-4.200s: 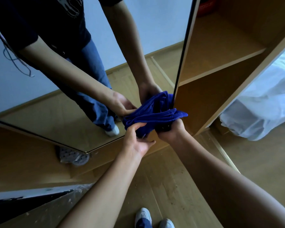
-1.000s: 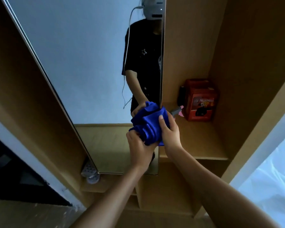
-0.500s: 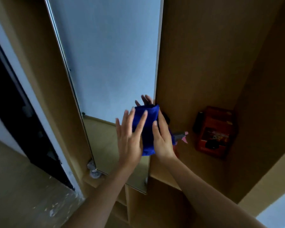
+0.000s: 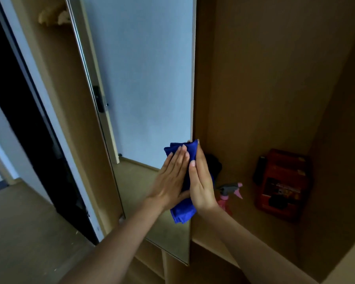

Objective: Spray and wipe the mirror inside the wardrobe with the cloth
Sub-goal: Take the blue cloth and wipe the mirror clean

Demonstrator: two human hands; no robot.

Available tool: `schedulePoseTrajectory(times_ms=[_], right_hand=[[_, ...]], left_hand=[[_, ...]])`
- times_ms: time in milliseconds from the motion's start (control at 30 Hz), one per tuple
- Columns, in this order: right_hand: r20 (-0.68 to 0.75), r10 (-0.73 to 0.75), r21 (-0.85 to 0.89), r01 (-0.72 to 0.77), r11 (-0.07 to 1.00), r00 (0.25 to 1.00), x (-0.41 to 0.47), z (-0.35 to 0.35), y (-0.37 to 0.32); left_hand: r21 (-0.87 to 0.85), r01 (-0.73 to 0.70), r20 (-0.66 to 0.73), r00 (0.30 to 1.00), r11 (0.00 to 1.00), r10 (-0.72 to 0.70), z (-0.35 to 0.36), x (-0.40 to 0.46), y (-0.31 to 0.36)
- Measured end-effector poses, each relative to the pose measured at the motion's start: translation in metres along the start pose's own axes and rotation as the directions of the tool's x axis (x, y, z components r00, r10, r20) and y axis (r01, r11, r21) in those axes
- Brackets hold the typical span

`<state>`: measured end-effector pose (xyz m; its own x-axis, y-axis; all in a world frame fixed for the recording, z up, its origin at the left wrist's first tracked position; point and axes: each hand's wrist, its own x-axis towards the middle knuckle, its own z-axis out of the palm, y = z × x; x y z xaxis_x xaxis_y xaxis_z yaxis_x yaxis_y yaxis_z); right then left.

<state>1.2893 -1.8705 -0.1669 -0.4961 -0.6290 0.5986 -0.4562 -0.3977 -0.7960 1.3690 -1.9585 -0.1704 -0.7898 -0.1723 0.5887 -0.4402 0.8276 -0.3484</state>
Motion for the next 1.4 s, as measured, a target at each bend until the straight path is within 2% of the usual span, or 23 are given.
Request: schedulePoseTrajectory(times_ms=[67, 133, 300, 400, 500, 667, 833, 1000, 1167, 1400], right_hand=[[0.016, -0.036, -0.008, 0.036, 0.999, 0.999, 0.01, -0.002, -0.009], [0.028, -0.081, -0.028, 0.082, 0.996, 0.996, 0.023, -0.003, -0.021], [0.056, -0.209, -0.061, 0.213, 0.975, 0.976, 0.073, -0.011, -0.066], [0.079, -0.274, -0.048, 0.279, 0.959, 0.958, 0.104, -0.019, -0.096], [0.073, -0.336, -0.017, 0.338, 0.941, 0.939, 0.118, -0.025, -0.107], [-0.063, -0.341, -0.043, 0.339, 0.94, 0.938, 0.101, -0.019, -0.074], [-0.131, -0.351, -0.13, 0.335, 0.933, 0.927, 0.089, 0.0, -0.051], [-0.16, -0.338, -0.165, 0.312, 0.936, 0.928, 0.089, 0.007, -0.047], [-0.174, -0.359, -0.236, 0.316, 0.919, 0.917, 0.085, 0.01, -0.042], [-0.196, -0.386, -0.36, 0.3, 0.883, 0.901, 0.099, 0.01, -0.062]], left_hand=[[0.134, 0.027, -0.1, 0.995, 0.991, -0.013, -0.006, 0.01, -0.003], [0.162, 0.049, -0.187, 0.982, 0.986, -0.019, -0.016, 0.023, -0.01], [-0.03, 0.068, -0.321, 0.944, 0.997, -0.074, -0.051, 0.071, -0.03], [-0.074, 0.096, -0.376, 0.919, 0.993, -0.117, -0.076, 0.101, -0.047], [-0.12, 0.004, -0.422, 0.905, 0.993, -0.054, -0.092, 0.118, -0.056], [-0.011, -0.085, -0.438, 0.896, 0.996, 0.072, -0.099, 0.119, -0.063], [0.132, -0.162, -0.415, 0.887, 0.978, 0.203, -0.112, 0.121, -0.076], [0.088, -0.257, -0.367, 0.89, 0.962, 0.271, -0.137, 0.137, -0.084], [0.175, -0.354, -0.301, 0.869, 0.919, 0.392, -0.14, 0.142, -0.085], [0.223, -0.337, -0.318, 0.862, 0.915, 0.395, -0.156, 0.156, -0.094]])
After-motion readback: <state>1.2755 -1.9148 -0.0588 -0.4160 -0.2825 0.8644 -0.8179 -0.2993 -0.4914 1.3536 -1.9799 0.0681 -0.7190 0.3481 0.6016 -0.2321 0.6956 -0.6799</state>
